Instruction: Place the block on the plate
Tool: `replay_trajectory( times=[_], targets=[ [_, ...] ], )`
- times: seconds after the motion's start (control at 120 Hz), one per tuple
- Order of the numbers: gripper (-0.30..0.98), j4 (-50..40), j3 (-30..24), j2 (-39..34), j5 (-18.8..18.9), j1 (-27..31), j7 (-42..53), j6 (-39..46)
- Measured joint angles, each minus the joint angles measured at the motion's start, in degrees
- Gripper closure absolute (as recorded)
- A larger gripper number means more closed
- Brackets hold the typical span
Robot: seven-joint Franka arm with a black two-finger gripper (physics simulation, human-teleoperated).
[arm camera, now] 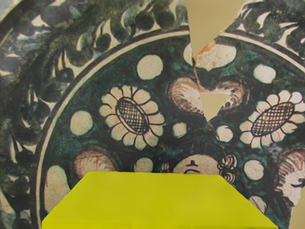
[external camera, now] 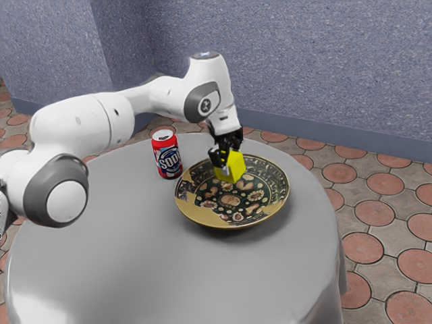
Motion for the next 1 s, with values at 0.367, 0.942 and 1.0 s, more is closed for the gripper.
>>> replay_trajectory(
  times=[0.367,0.942,1.0],
  targets=[
    [0.31,1.2,-2.6,2.2,1.6,1.0,-2.0,-1.3],
    [0.10,1.8,-5.1,3.5,1.8,2.9,-4.2,-3.3],
    [0.07,2.0,-5.0,3.4,1.8,2.9,-4.4,-3.6]
  ],
)
